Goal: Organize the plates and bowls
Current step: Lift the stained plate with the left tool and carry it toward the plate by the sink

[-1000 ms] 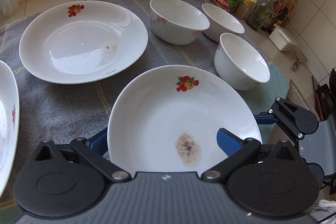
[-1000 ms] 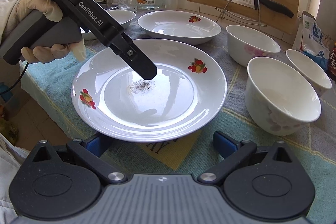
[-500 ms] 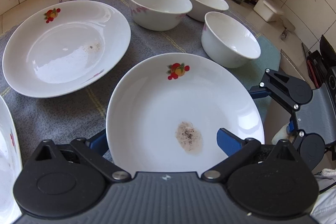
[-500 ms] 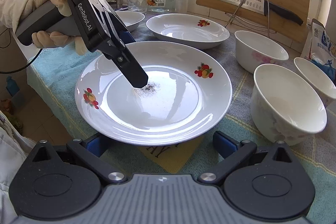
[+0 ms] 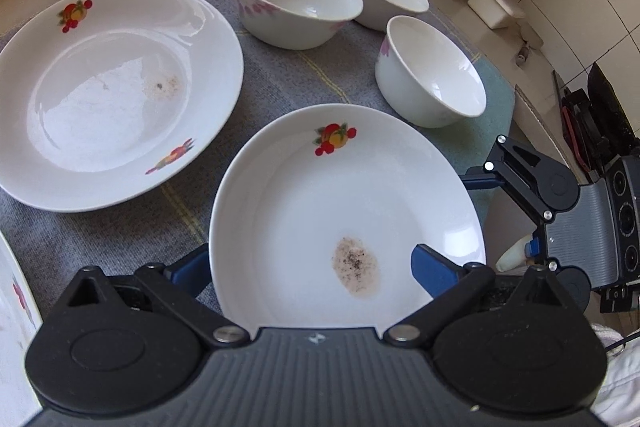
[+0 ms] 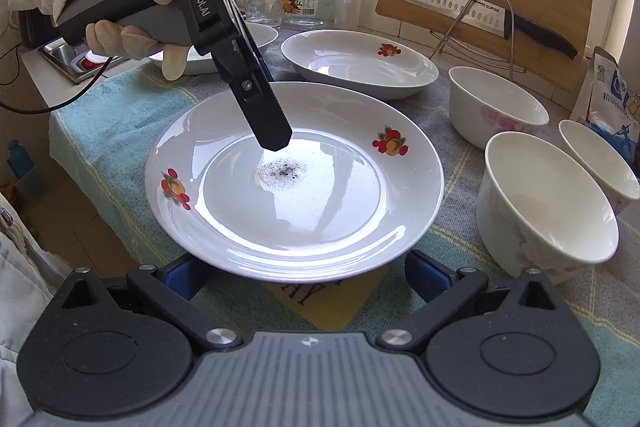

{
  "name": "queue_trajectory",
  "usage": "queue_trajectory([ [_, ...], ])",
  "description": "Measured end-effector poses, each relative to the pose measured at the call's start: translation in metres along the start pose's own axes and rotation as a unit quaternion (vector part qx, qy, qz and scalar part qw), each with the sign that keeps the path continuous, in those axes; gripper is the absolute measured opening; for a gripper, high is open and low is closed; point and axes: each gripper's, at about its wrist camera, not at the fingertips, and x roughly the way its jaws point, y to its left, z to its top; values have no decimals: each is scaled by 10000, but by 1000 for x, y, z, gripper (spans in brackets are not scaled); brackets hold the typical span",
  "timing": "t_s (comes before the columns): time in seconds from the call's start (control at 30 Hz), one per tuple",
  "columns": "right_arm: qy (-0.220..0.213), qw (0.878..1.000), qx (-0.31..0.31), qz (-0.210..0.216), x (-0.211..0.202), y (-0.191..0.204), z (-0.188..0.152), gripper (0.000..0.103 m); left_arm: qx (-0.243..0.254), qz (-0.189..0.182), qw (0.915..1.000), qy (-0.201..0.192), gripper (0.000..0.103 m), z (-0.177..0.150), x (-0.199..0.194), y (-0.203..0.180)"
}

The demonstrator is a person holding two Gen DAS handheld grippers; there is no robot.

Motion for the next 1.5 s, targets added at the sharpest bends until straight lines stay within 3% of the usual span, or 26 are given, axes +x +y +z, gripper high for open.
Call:
queue_trajectory([
  [0.53, 57, 10000, -41, 44, 2, 3, 6, 103, -14, -511, 9974, 505, 98, 17, 4, 10],
  [1.5, 148, 9998, 8, 153, 2, -1, 14, 103, 34, -597, 9973, 429, 99, 14, -2, 12],
])
